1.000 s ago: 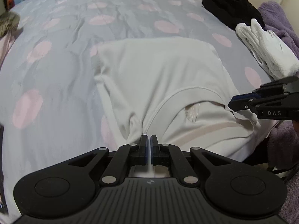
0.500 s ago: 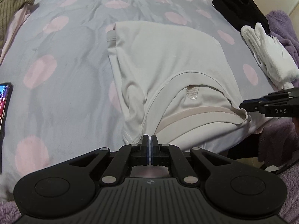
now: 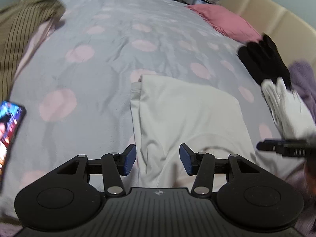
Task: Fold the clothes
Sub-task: 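Open both grippers and lower them around the folded white shirt's sides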
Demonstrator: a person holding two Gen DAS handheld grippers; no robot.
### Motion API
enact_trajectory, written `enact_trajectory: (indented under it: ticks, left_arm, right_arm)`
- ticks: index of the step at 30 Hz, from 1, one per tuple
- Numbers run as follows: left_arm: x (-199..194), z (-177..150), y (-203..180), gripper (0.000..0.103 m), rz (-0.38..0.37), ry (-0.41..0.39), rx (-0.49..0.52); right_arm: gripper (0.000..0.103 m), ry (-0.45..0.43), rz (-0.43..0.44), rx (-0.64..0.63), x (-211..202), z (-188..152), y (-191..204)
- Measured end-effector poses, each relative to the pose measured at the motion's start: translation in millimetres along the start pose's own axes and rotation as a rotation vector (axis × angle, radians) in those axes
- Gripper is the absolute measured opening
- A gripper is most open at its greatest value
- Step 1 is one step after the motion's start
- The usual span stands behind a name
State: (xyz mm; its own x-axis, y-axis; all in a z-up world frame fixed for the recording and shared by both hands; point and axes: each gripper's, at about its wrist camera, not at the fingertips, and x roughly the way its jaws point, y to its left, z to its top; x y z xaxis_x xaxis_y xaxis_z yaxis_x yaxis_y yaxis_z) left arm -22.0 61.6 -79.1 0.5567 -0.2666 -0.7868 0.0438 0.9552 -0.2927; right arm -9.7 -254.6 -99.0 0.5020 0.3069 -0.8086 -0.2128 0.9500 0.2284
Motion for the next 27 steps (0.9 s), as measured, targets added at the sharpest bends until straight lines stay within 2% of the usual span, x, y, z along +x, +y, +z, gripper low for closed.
enact_trajectory:
  ticks: [5, 6, 8, 10, 14, 17, 18, 21, 22, 24, 27]
  left_arm:
    - [15.7, 3.8, 4.0, 0.049, 0.008, 0.001, -0.025]
    - [18.1, 3.5, 5.5, 0.05, -0.004, 0.008, -0.031]
    - [25.0, 3.4, 10.9, 0.05, -0.021, 0.031, -0.062]
    - [32.7, 2.7, 16.1, 0.051, -0.018, 0.062, -0.094]
    - [43.9, 2.2, 23.5, 0.061, -0.044, 0.092, -0.13]
    - [49.4, 1.7, 29.9, 0.074, -0.09, 0.096, -0.172]
    - [51.0, 1.4, 32.3, 0.08, -0.106, 0.097, -0.187]
    - [54.2, 0.8, 37.3, 0.085, -0.145, 0.099, -0.203]
    - [54.9, -0.1, 38.9, 0.094, -0.165, 0.096, -0.207]
    - [57.8, -1.3, 38.1, 0.103, -0.199, 0.092, -0.195]
    - [59.9, -2.4, 26.0, 0.103, -0.172, 0.09, -0.106]
  right_arm:
    - [0.052, 0.055, -0.013, 0.043, 18.6, 11.3, -6.2]
    - [0.063, 0.064, -0.027, 0.044, 21.6, 12.2, -7.6]
    - [0.069, 0.082, -0.039, 0.049, 28.7, 13.9, -9.1]
    - [0.08, 0.097, -0.023, 0.076, 34.5, 14.6, -12.7]
    - [0.091, 0.119, 0.022, 0.126, 45.6, 16.8, -18.2]
    - [0.101, 0.14, 0.051, 0.13, 53.7, 17.1, -19.1]
    - [0.103, 0.145, 0.056, 0.129, 56.3, 16.9, -18.8]
    - [0.103, 0.158, 0.05, 0.105, 60.1, 16.2, -16.4]
    - [0.103, 0.157, 0.052, 0.104, 60.5, 16.5, -16.9]
    - [0.103, 0.15, 0.055, 0.106, 61.2, 15.9, -17.8]
    - [0.103, 0.128, 0.032, 0.073, 61.9, 13.5, -11.8]
